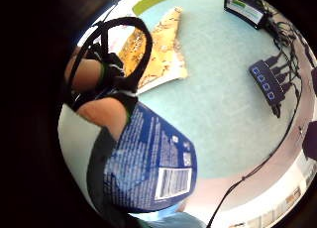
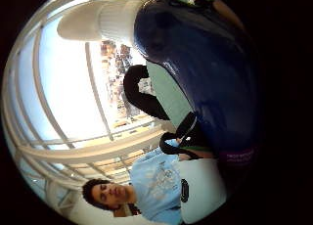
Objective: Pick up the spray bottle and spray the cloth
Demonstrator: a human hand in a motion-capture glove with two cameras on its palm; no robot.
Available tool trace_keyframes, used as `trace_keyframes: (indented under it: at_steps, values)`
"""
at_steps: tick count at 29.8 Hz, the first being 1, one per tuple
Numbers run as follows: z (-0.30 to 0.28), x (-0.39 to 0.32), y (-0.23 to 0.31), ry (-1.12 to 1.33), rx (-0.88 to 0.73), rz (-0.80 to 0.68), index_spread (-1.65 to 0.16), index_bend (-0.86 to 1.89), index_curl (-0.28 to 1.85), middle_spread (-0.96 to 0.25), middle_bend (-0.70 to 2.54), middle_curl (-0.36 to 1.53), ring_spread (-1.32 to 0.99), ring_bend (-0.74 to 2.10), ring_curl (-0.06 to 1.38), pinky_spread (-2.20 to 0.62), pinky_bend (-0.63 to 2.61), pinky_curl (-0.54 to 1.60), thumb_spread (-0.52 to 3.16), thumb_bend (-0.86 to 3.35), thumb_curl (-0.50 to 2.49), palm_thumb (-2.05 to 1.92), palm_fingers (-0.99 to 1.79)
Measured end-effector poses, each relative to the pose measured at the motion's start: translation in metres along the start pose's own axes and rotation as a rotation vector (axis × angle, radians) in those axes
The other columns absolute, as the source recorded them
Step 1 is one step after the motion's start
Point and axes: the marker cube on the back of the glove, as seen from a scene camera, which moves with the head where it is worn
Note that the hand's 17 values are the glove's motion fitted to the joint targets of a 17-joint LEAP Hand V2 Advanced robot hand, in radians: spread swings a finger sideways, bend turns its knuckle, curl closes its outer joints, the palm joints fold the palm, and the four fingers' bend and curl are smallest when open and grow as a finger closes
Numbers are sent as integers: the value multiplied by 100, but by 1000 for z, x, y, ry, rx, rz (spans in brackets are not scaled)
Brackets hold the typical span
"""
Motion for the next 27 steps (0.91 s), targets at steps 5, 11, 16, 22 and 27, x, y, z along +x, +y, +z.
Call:
trace_keyframes:
  at_steps: [5,11,16,22,27]
  values:
    - [18,-28,2,-100,41,-108,-31,8,19,-7,25,44,4,50,37,21,39,37,83,-2,74,81,92]
    - [51,-70,-1,-228,79,-277,-31,8,19,-7,26,44,4,49,37,21,39,37,83,-2,74,81,92]
    - [92,-105,-11,-304,92,-429,-32,9,19,-7,25,44,3,49,37,20,38,37,83,-2,74,81,89]
    - [147,-141,-26,-335,100,-525,-32,9,20,-7,25,44,3,48,37,19,36,37,83,-2,75,82,88]
    - [183,-161,-36,-368,113,-612,-32,9,20,-7,25,44,3,48,37,19,35,36,84,-2,75,82,88]
